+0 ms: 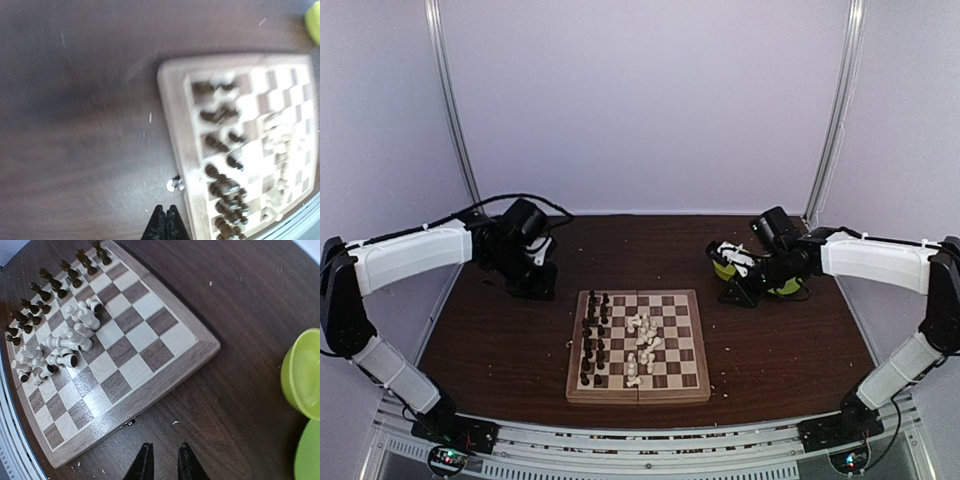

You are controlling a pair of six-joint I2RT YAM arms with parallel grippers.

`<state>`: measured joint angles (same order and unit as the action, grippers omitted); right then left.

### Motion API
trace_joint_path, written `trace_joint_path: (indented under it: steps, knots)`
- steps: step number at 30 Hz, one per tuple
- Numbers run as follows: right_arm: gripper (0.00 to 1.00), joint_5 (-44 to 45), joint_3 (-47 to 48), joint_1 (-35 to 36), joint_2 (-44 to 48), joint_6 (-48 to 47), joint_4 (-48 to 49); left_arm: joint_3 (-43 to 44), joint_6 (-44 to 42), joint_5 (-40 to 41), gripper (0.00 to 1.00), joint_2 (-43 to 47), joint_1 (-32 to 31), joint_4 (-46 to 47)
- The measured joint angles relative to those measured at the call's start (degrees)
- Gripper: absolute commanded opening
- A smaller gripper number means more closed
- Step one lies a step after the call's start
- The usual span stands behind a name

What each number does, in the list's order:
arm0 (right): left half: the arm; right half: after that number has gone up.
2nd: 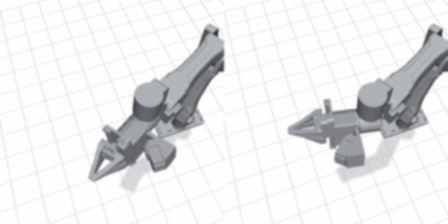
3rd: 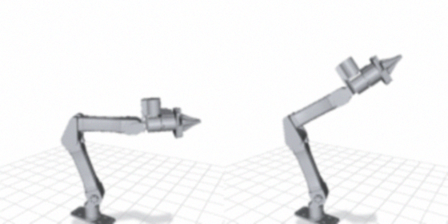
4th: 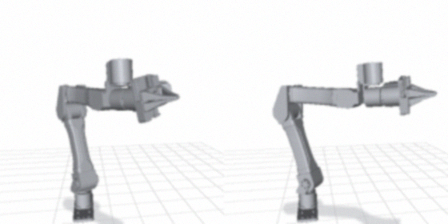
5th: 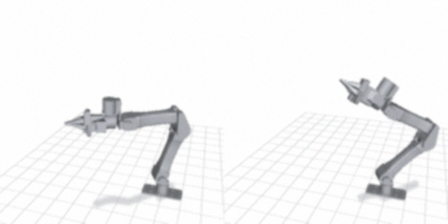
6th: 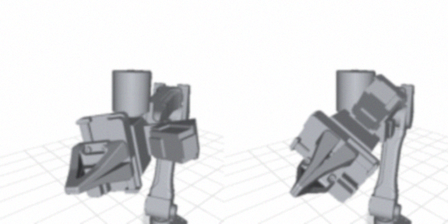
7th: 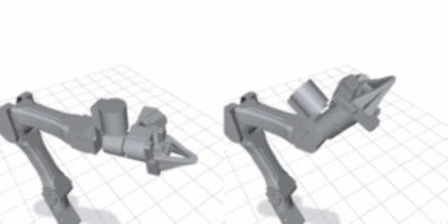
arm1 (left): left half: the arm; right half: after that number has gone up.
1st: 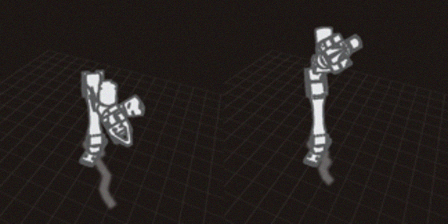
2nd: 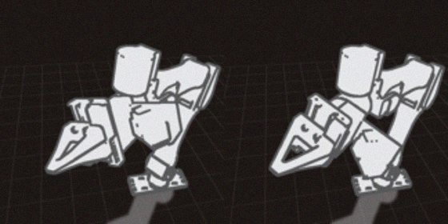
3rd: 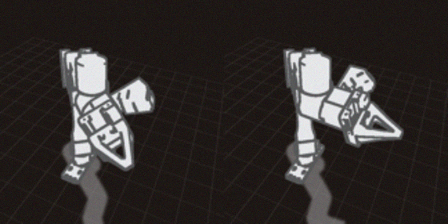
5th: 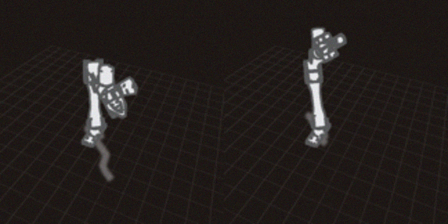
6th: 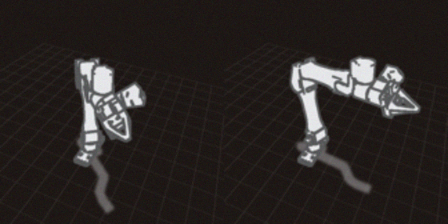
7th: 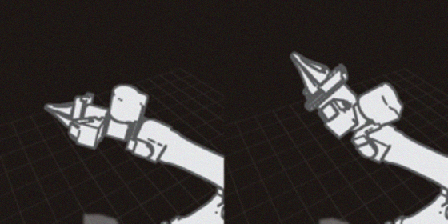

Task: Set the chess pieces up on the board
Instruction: Move the chessboard to the center of the board, then pick up the chess pile from the chessboard.

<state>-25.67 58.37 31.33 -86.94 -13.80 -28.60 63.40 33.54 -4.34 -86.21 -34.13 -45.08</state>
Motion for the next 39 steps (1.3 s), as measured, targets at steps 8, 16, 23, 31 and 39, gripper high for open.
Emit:
trace_joint_path:
  steps: [8, 16, 23, 31, 39]
  knots:
    - [0.4, -1.2, 7.72, -0.44, 10.45, -6.19, -4.46, 25.77, -14.49, 6.86, 0.5, 0.79, 0.0, -1.09]
    - [0.61, -10.08, 15.56, 0.81, 10.88, -11.69, -9.81, 22.36, -26.03, 7.78, 0.9, 5.44, 0.0, 20.17]
    - [0.5, -11.54, 16.81, 8.17, 6.23, -17.9, -14.27, 9.22, -29.7, 12.81, 0.87, 4.85, 0.07, 34.51]
    - [0.32, -3.82, 23.98, 16.26, -8.28, -19.41, -17.09, 3.28, -28.15, 10.01, 0.72, 6.38, 1.6, 37.22]
    - [0.28, 1.22, 35.32, 16.26, -22.53, -15.06, -16.94, 4.96, -26.05, 10.73, 0.72, 10.34, 2.54, 37.33]
